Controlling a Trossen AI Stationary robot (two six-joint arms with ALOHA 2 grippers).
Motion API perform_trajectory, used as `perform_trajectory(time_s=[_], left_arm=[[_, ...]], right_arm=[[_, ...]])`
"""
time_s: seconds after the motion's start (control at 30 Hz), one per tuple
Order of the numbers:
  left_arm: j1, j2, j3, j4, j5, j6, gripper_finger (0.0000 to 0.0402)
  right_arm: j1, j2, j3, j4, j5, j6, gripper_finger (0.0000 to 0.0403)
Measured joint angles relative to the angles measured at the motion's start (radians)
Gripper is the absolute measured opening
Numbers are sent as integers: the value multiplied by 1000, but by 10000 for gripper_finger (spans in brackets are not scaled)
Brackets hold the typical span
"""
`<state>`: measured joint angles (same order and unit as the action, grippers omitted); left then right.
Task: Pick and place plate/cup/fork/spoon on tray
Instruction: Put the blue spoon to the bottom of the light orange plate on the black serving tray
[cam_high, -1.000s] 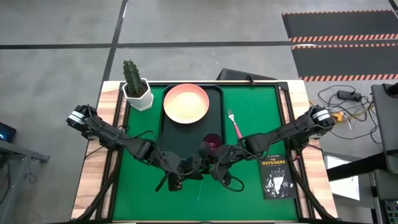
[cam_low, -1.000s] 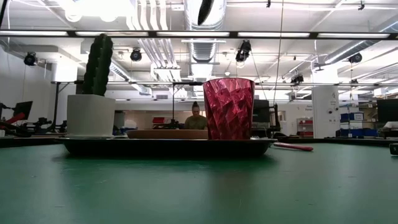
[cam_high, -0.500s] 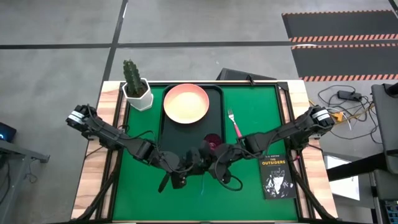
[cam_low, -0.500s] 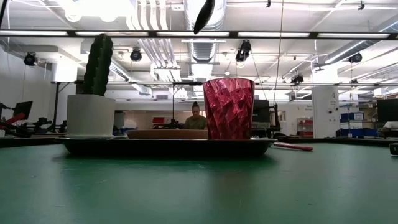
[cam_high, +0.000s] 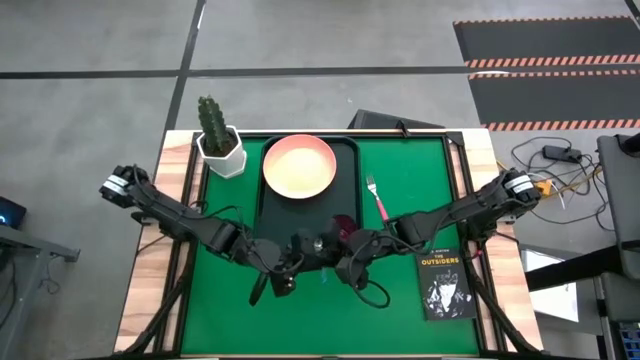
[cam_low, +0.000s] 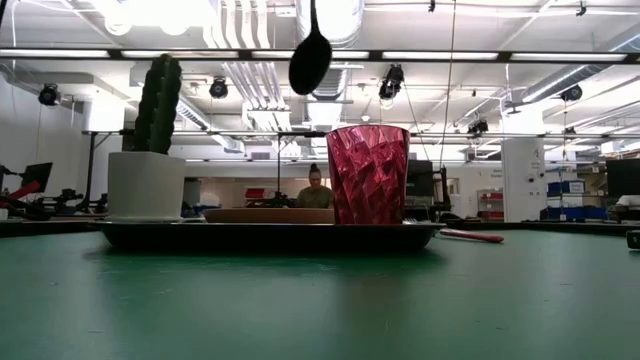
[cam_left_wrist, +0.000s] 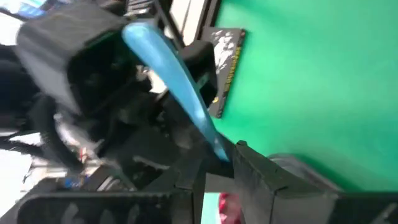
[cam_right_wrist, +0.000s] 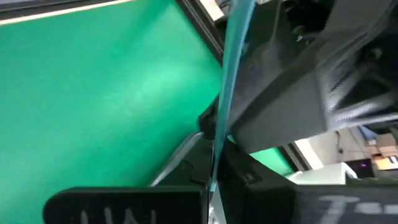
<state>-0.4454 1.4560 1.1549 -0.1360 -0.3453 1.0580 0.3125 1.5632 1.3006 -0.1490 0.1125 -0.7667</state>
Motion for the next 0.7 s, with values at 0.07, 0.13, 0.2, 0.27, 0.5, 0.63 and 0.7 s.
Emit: perform_trajectory(time_s=[0.07,0.13,0.2,0.27,0.5,0.63,0.7], left_arm=[[-1,-22,0,-28,-16,-1,61],[-4,-43,0,-62,-43,-4,62],[-13,-73,0,-113,-90,-4,62],[-22,-108,0,-153,-146,-5,62],[-32,-236,0,-305,-293,-185,62],[-32,-280,-27,-319,-292,-333,62],[-32,-293,-65,-303,-291,-404,61]], right_arm=[[-11,-6,0,5,0,-5,8],[-25,-7,0,14,1,-13,8],[-42,-7,0,20,2,-22,8],[-61,-7,0,30,2,-31,8],[-158,-5,0,54,27,14,8],[-216,-2,0,47,60,89,8],[-235,-2,0,39,114,122,8]])
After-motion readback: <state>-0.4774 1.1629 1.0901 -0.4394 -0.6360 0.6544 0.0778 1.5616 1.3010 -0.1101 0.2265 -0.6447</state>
